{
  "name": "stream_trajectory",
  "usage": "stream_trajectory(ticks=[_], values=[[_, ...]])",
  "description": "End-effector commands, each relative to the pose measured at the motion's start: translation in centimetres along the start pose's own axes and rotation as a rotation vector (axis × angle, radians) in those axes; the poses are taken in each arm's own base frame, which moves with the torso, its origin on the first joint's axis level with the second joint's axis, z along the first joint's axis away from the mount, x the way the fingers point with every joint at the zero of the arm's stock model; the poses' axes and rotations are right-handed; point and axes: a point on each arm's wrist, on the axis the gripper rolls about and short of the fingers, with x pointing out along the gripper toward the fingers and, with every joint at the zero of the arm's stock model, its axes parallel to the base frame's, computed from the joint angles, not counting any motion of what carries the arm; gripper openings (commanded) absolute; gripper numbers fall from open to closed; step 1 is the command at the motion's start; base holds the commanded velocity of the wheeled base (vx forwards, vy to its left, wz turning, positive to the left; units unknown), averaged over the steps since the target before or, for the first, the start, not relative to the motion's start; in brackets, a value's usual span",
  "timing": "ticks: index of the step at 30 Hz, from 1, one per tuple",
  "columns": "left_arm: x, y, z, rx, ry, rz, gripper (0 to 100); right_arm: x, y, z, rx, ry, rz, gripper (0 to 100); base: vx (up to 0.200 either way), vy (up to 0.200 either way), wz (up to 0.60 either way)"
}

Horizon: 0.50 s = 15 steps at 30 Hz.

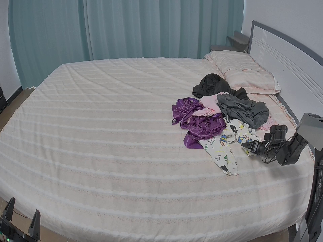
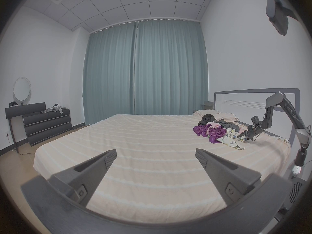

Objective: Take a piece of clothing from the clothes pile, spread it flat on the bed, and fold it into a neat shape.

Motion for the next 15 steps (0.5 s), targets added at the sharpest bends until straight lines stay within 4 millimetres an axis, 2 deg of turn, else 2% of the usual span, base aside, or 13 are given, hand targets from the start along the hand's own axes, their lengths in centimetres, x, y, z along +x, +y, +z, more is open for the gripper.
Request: stream_trajectory(ticks=[1, 5, 6, 15], values=[[0.0, 0.0, -0.5, 0.000, 0.001, 0.001, 100, 1.1, 1.2, -1.2, -0.024, 0.020, 0.013, 100, 0.000, 0.000, 0.00], [0.0, 0.0, -0.5, 0.000, 0.000, 0.001, 100, 1.3, 1.4, -1.1, -0.030, 0.015, 0.006, 100, 0.000, 0.000, 0.00], [0.0, 0.0, -0.5, 0.000, 0.000, 0.001, 100, 1.3, 1.4, -1.1, -0.029, 0.013, 0.005, 0, 0.000, 0.000, 0.00], [0.0, 0.0, -0.5, 0.000, 0.000, 0.002, 100, 0.9, 1.2, -0.2, -0.022, -0.028, -0.012, 0, 0.000, 0.000, 0.00]])
